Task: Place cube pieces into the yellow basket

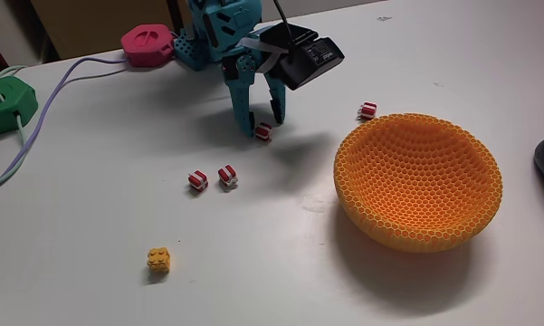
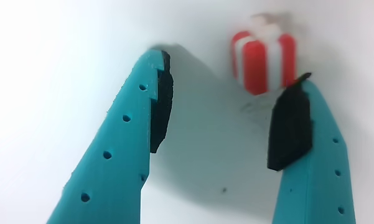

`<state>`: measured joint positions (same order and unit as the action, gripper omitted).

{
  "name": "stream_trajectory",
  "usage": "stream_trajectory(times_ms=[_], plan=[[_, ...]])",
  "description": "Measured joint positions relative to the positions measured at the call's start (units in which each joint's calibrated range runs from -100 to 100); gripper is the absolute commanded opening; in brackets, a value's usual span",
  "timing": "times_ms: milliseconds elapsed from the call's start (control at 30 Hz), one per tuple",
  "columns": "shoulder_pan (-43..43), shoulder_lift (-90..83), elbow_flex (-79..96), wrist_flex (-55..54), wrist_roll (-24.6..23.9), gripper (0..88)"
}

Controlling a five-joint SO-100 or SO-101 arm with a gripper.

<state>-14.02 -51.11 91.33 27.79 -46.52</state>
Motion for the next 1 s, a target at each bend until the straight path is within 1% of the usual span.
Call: stream_trajectory(times_ms=[100,167,267,300,433,500,567,633,700,767,867,1000], plan=[[2.0,3.4,-0.3,-2.9,0.3,22.4],[2.8,5.6,-0.3,-5.1,0.3,15.7],[3.9,9.7,-0.8,-7.3,0.3,1.8],[4.3,10.8,-1.3,-7.9,0.2,0.0],[5.5,12.3,-1.9,-9.1,0.2,0.0],[6.5,13.3,-3.4,-9.1,1.2,0.0],[7.3,13.1,-7.8,-7.9,4.1,0.0],[8.0,13.8,-14.7,-3.8,7.4,0.0],[7.2,16.2,-25.6,0.2,11.3,0.0],[5.0,21.2,-38.0,1.3,13.9,0.0],[1.2,30.4,-54.0,-1.7,13.8,0.0],[-3.6,41.9,-61.6,-11.5,10.5,0.0]])
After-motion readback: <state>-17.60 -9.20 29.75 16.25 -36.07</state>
